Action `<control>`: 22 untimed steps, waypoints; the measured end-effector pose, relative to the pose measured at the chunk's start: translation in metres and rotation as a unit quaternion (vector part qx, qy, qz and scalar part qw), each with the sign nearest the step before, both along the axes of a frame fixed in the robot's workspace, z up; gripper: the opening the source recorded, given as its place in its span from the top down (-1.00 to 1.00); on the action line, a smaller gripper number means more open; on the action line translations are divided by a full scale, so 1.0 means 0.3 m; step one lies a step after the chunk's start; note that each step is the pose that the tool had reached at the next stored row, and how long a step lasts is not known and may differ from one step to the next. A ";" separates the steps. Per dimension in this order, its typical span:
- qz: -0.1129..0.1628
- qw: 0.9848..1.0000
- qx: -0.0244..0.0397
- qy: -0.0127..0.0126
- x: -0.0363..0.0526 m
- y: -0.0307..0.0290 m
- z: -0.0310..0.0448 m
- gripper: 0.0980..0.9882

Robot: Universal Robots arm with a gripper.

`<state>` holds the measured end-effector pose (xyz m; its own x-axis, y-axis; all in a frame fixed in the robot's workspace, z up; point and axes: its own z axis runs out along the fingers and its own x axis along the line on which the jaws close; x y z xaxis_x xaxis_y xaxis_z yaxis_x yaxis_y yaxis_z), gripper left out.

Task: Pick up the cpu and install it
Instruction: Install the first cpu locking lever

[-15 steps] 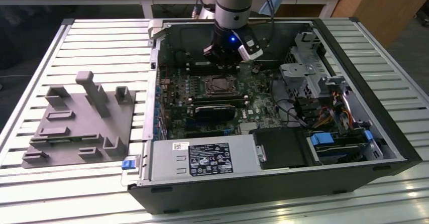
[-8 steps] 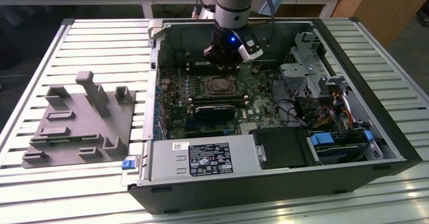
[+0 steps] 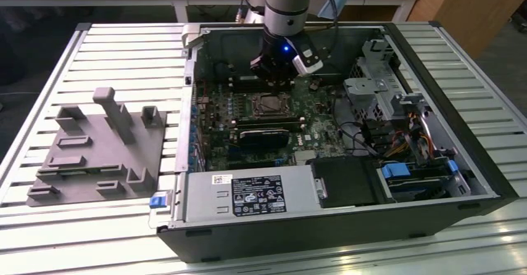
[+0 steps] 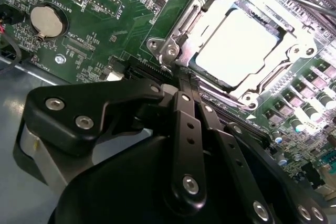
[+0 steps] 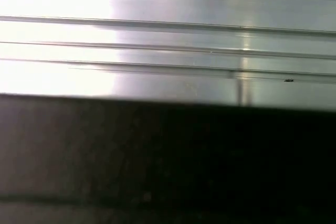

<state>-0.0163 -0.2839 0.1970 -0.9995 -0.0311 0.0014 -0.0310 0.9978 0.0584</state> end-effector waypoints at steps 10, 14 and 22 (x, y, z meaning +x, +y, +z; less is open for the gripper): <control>0.000 1.000 0.000 0.000 0.000 -0.003 0.038 0.98; 0.000 1.000 0.000 0.000 0.000 -0.009 0.038 0.98; 0.000 1.000 0.000 0.000 0.001 -0.015 0.038 0.98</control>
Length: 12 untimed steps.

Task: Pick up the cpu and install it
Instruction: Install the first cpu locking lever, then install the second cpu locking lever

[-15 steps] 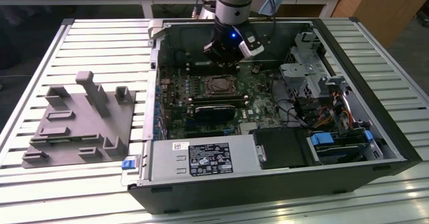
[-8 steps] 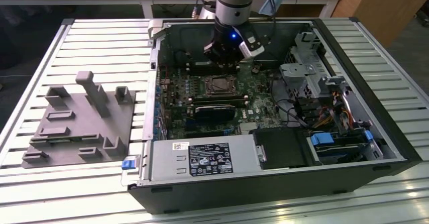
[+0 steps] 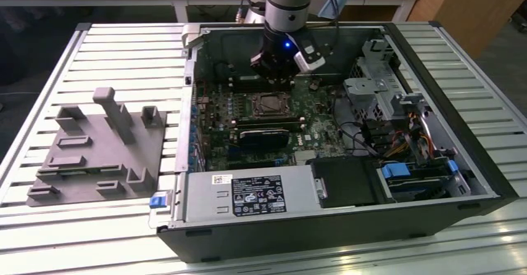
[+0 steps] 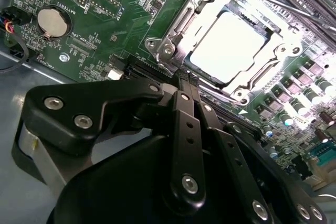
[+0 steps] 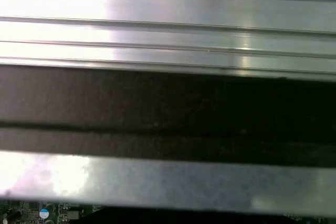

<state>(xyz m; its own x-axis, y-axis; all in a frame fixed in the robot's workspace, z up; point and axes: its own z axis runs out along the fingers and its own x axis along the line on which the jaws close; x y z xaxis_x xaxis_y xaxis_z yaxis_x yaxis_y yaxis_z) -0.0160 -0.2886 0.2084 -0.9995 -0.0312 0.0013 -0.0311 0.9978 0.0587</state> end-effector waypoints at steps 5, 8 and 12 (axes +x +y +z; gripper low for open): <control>0.000 1.000 0.000 0.000 0.001 -0.003 0.000 0.98; 0.000 1.000 0.000 0.000 0.002 -0.005 0.000 0.98; 0.000 1.000 0.000 0.000 0.003 -0.011 0.000 0.98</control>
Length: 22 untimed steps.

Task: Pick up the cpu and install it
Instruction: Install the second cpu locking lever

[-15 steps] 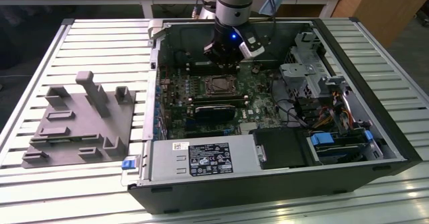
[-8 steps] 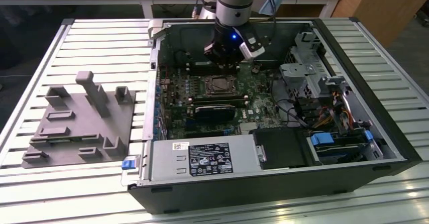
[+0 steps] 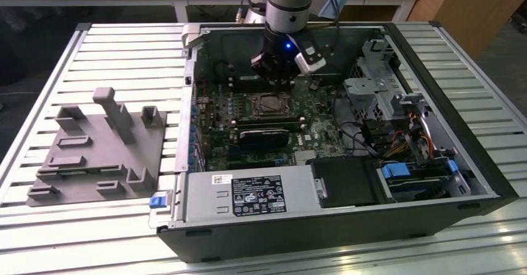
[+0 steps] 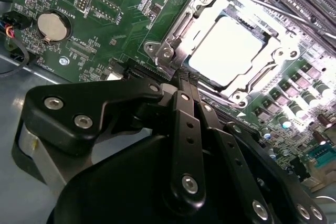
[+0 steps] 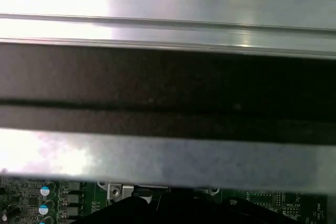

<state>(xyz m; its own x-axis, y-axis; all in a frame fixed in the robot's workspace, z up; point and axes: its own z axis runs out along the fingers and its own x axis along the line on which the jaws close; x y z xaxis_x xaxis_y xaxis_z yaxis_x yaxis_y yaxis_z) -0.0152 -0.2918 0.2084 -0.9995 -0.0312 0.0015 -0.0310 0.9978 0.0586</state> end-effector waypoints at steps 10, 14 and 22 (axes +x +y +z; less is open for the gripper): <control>0.000 1.000 0.000 0.000 0.001 -0.017 0.000 0.98; 0.000 1.000 0.000 0.000 0.001 -0.021 0.002 0.98; 0.000 1.000 0.000 0.000 0.001 -0.022 0.051 0.98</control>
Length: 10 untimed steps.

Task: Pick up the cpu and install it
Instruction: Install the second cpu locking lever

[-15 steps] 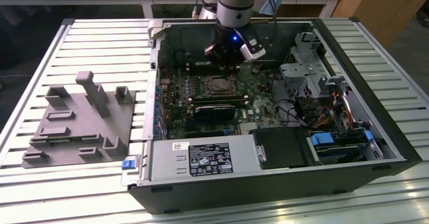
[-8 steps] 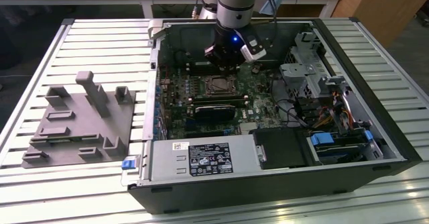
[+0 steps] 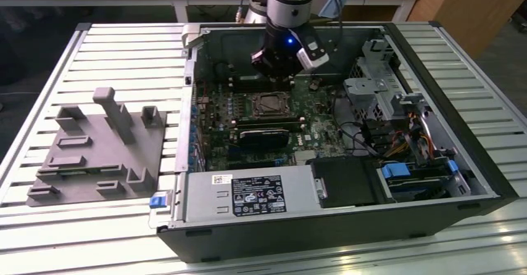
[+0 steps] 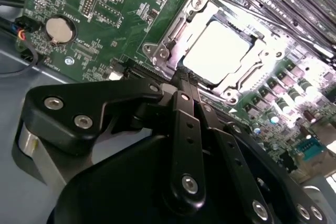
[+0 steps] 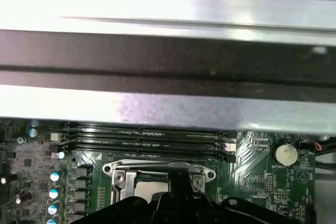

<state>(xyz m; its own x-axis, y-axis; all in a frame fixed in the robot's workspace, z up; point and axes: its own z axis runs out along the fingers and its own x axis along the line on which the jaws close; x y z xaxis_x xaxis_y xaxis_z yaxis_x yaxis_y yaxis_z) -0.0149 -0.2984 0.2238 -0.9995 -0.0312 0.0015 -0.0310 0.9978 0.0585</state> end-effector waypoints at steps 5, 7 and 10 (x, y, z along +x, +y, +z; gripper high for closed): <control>0.000 1.000 0.000 0.000 0.000 -0.012 0.001 0.98; 0.000 1.000 0.000 0.000 0.000 -0.020 0.001 0.98; 0.000 1.000 0.000 0.000 0.000 -0.034 0.001 0.98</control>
<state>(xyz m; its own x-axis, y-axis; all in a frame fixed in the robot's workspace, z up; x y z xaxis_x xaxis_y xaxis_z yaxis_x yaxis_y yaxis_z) -0.0149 -0.3086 0.2241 -0.9995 -0.0312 0.0015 -0.0311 0.9978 0.0585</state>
